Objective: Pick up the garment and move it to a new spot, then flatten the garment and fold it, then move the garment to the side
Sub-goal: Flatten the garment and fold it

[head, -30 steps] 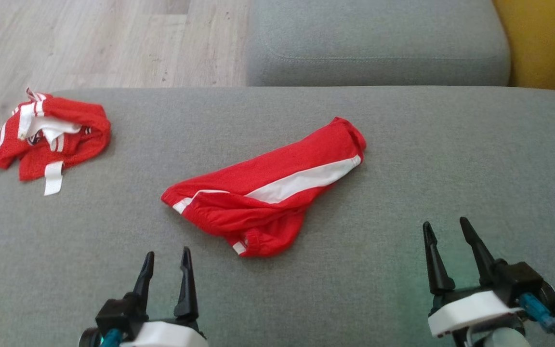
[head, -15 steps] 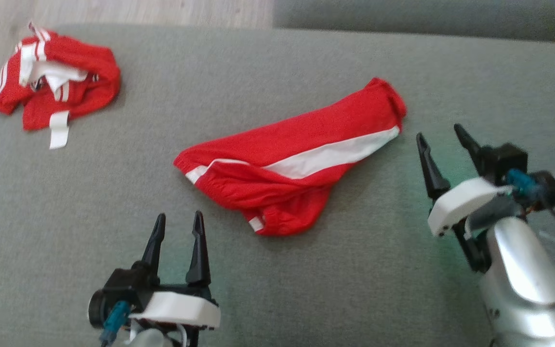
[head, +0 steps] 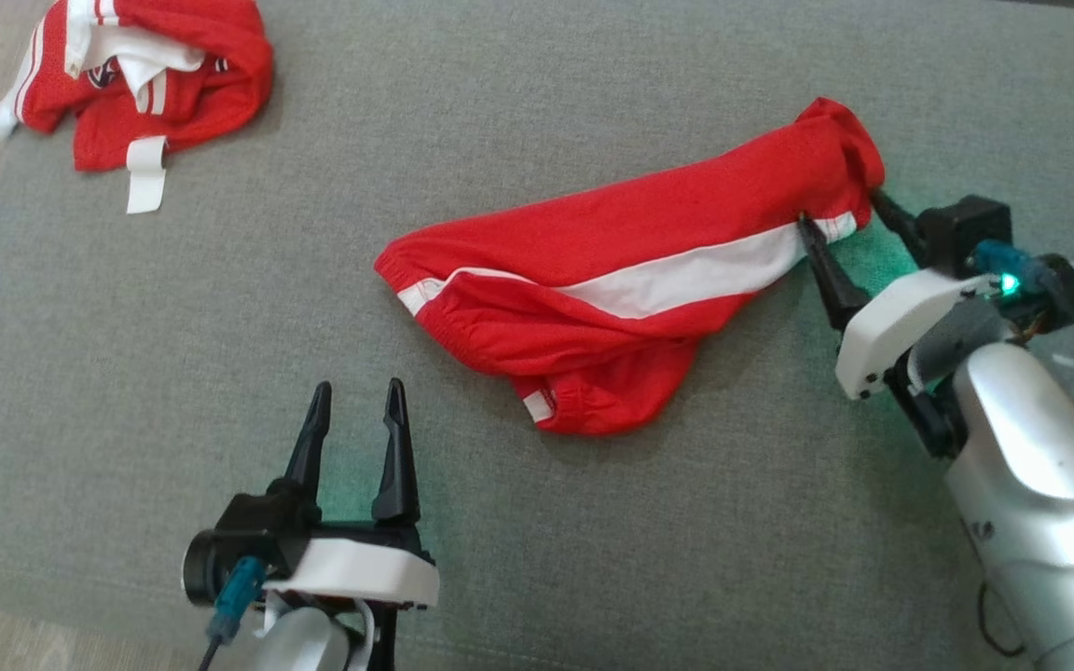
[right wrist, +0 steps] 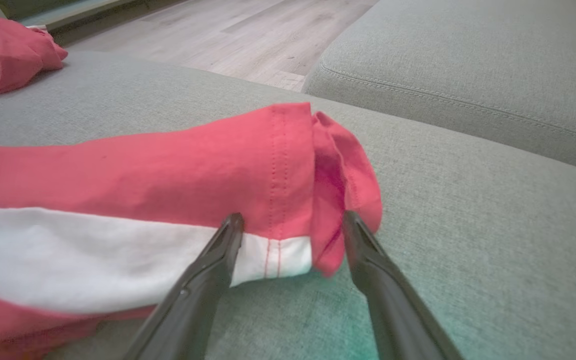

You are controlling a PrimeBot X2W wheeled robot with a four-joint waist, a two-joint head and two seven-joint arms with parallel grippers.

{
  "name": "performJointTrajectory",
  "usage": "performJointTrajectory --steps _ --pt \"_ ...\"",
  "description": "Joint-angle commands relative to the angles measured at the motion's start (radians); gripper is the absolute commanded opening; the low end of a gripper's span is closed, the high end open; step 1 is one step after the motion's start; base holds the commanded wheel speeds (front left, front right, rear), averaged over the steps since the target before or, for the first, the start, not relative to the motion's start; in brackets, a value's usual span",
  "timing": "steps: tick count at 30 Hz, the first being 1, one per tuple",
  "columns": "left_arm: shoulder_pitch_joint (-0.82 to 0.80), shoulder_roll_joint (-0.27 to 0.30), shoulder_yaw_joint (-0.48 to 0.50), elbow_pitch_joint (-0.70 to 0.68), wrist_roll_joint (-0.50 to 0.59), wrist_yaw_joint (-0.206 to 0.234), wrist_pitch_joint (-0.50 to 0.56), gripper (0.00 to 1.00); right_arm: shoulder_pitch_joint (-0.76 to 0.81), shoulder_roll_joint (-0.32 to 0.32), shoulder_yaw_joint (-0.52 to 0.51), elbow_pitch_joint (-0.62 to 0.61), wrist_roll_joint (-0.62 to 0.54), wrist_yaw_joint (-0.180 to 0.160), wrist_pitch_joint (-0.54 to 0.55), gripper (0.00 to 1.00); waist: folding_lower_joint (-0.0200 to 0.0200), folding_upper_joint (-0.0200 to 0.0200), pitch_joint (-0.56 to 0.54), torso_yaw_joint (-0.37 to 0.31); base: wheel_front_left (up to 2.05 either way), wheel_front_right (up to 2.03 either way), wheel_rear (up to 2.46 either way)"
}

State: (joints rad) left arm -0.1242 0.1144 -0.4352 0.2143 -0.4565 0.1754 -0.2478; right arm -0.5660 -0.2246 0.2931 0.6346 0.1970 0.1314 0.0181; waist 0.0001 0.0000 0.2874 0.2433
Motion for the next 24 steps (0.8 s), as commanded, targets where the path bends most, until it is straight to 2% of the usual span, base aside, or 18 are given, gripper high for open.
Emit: performJointTrajectory --steps 1,7,20,21,23,24 --pt "-0.033 0.001 0.032 -0.022 0.007 0.000 -0.010 1.00 -0.027 -0.012 0.023 -0.017 0.009 -0.001 -0.004 1.00 -0.0001 0.0000 0.005 0.003 0.00 0.00 0.00" --pt "-0.041 -0.005 0.035 -0.007 0.012 -0.004 -0.012 1.00 -0.064 -0.034 0.108 0.015 0.066 -0.001 0.006 1.00 -0.0001 0.0000 0.017 0.004 0.00 0.00 0.00" --pt "-0.049 -0.011 0.047 0.007 0.021 -0.011 -0.014 1.00 -0.078 -0.063 0.265 0.004 0.198 -0.001 -0.003 1.00 -0.0001 0.0000 0.018 -0.019 0.00 0.00 0.00" --pt "-0.050 -0.011 0.047 0.007 0.023 -0.013 -0.014 1.00 -0.085 -0.067 0.277 0.005 0.208 -0.001 -0.012 0.92 -0.0001 0.0000 0.019 -0.020 0.00 0.00 0.00" --pt "-0.051 -0.011 0.048 0.008 0.025 -0.014 -0.014 1.00 -0.093 -0.070 0.287 0.011 0.216 -0.001 -0.015 0.56 -0.0001 0.0000 0.020 -0.020 0.00 0.00 0.00" --pt "-0.052 -0.011 0.048 0.009 0.026 -0.014 -0.014 1.00 -0.097 -0.071 0.291 0.015 0.220 -0.001 -0.015 0.46 -0.0001 0.0000 0.020 -0.020 0.00 0.00 0.00"
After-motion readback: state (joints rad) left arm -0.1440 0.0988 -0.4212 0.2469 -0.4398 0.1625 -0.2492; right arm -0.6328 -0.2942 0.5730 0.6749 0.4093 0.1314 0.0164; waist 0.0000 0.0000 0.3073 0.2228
